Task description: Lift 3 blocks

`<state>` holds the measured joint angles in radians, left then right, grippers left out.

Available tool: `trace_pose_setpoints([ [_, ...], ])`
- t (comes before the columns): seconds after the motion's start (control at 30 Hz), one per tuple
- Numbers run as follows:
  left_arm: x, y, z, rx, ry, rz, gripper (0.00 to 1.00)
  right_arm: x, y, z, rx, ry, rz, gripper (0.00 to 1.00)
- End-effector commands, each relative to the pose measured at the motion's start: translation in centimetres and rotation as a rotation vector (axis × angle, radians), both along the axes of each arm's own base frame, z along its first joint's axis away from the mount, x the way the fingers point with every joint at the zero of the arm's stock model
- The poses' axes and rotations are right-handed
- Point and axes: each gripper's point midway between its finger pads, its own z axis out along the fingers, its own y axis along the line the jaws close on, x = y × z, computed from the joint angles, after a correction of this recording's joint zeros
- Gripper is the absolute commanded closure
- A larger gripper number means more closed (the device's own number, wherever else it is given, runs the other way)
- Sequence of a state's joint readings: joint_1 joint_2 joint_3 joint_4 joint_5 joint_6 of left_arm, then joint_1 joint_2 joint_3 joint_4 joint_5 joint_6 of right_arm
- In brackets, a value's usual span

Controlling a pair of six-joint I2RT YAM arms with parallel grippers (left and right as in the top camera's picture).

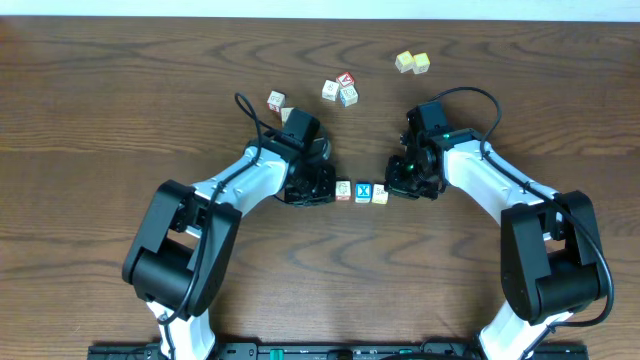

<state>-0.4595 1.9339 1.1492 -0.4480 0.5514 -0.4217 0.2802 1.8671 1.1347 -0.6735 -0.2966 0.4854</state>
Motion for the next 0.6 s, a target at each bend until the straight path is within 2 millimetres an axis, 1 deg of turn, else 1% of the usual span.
trace_pose_setpoints([
  [0.0, -0.48, 0.25, -0.58, 0.012, 0.020, 0.001, 0.93, -0.18, 0.65, 0.25, 0.020, -0.010, 0.026, 0.99],
  [0.33, -0.47, 0.26, -0.59, 0.012, 0.020, 0.001, 0.93, 0.06, 0.84, 0.35, 0.031, -0.020, 0.028, 0.99],
  [0.43, -0.29, 0.55, -0.76, 0.032, 0.010, 0.006, 0.94, 0.11, 0.88, 0.36, 0.032, -0.020, 0.021, 0.99],
  [0.57, -0.02, 0.97, -0.99, 0.059, -0.005, 0.010, 0.93, 0.04, 1.03, 0.36, 0.032, -0.017, 0.019, 0.99],
])
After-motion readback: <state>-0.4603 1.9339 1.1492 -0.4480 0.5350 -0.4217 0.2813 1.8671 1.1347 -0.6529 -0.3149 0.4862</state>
